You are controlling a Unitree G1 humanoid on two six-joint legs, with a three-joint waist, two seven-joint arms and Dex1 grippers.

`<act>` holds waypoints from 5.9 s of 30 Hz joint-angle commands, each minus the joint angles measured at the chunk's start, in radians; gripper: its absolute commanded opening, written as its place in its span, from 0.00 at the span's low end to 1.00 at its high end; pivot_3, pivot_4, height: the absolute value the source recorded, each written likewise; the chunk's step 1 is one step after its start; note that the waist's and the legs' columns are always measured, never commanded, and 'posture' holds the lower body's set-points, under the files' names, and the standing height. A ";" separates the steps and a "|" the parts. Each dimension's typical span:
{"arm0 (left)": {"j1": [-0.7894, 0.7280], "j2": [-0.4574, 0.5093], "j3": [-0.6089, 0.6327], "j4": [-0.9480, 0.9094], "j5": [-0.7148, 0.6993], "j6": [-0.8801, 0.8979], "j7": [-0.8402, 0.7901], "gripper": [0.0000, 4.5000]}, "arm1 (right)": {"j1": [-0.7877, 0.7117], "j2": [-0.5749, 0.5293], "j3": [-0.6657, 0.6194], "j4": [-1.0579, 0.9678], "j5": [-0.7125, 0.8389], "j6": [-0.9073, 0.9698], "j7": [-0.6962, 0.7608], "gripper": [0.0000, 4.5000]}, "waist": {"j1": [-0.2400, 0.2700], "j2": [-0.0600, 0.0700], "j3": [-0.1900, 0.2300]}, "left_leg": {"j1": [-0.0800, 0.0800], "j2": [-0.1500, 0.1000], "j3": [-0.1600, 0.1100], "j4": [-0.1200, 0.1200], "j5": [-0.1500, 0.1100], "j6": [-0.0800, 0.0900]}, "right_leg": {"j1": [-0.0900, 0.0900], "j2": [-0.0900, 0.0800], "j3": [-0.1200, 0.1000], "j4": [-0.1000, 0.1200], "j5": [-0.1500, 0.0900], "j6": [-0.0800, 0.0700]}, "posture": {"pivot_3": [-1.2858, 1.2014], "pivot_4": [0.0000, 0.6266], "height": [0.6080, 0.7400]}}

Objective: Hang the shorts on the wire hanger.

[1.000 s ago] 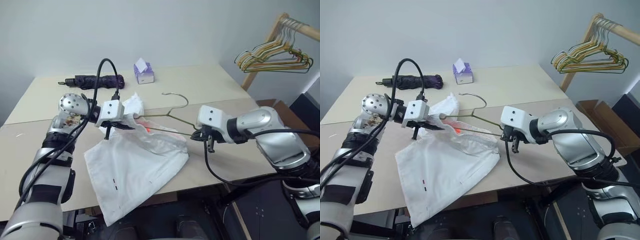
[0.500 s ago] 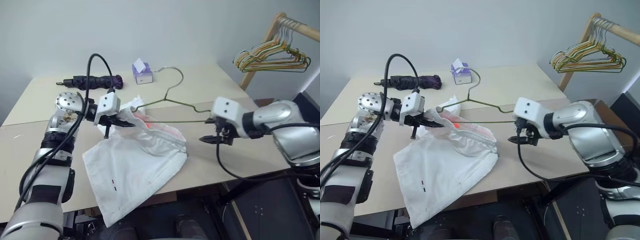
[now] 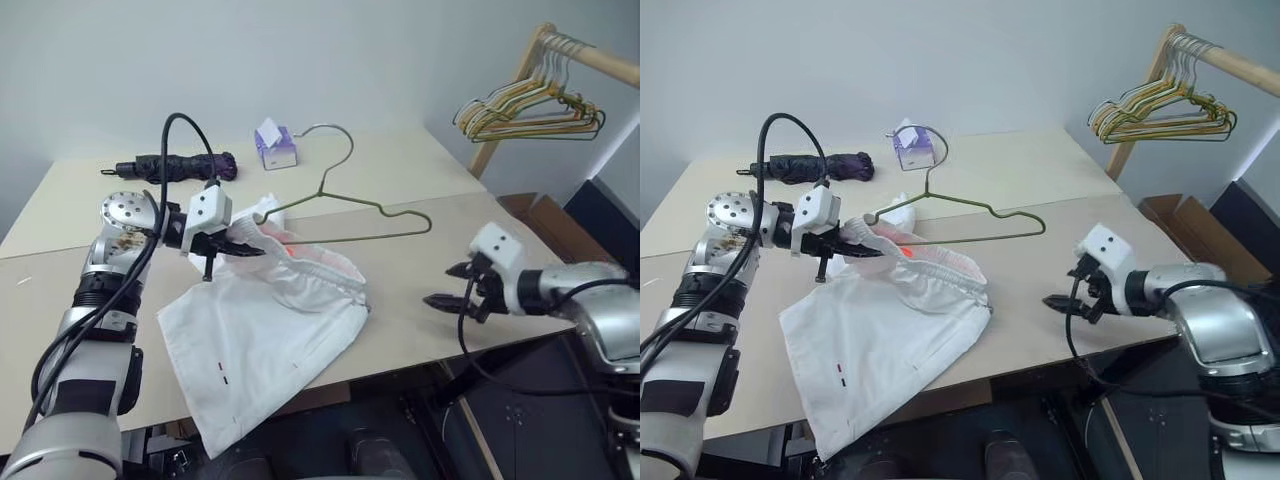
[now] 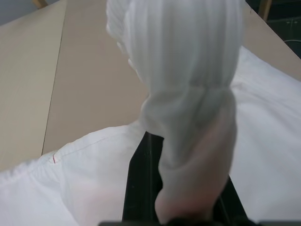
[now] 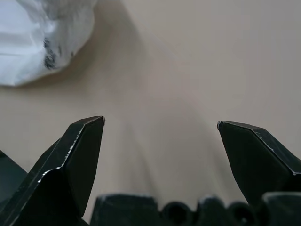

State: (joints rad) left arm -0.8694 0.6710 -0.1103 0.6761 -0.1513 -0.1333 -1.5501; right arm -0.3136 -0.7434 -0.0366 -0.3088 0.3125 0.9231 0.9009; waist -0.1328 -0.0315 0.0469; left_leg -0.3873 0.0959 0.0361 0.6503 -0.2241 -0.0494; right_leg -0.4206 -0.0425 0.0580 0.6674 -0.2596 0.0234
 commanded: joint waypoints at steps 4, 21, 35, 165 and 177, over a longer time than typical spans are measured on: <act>-0.010 0.016 0.034 -0.050 -0.028 0.022 0.015 0.00 | 0.016 0.284 0.010 -0.044 0.044 0.033 -0.243 0.99 | 0.004 0.000 0.000 | -0.002 0.000 -0.001 0.001 0.000 0.000 | 0.000 0.000 0.000 0.000 0.001 0.000 | 0.49 0.00 1.00; 0.004 0.029 0.034 -0.072 -0.027 0.031 0.012 0.00 | -0.055 0.436 0.116 0.068 0.055 0.014 -0.355 0.66 | 0.009 0.000 0.000 | -0.002 0.000 -0.002 0.001 0.000 0.000 | 0.000 0.000 -0.001 -0.001 0.001 0.000 | 0.49 0.00 1.00; 0.016 0.065 0.011 -0.012 0.029 -0.042 0.014 0.00 | -0.068 0.420 0.015 0.078 0.095 -0.010 -0.380 0.00 | 0.008 0.000 0.000 | -0.002 0.000 -0.002 0.001 0.000 0.000 | 0.000 0.000 -0.001 -0.001 0.001 0.000 | 0.48 0.00 1.00; -0.183 0.035 -0.101 0.255 0.275 -0.326 0.266 0.00 | -0.892 0.113 0.630 0.637 -0.373 -0.417 0.313 0.65 | -0.018 0.000 0.000 | -0.006 0.000 -0.002 0.003 0.000 0.001 | -0.004 -0.001 -0.002 0.002 0.001 0.000 | 0.49 0.00 1.00; -0.178 0.021 -0.095 0.244 0.272 -0.330 0.251 0.00 | -0.867 0.120 0.564 0.568 -0.367 -0.381 0.395 0.01 | -0.020 0.000 0.000 | -0.005 0.000 -0.002 0.004 0.000 0.001 | -0.004 -0.001 -0.002 0.004 0.001 0.000 | 0.48 0.00 1.00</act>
State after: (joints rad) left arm -1.0166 0.6997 -0.2287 0.9505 0.1525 -0.4519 -1.3007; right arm -1.1648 -0.6186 0.5790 0.2990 -0.0749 0.5277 1.2815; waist -0.1527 -0.0312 0.0467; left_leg -0.3925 0.0955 0.0341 0.6543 -0.2246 -0.0486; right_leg -0.4249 -0.0435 0.0564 0.6718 -0.2589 0.0237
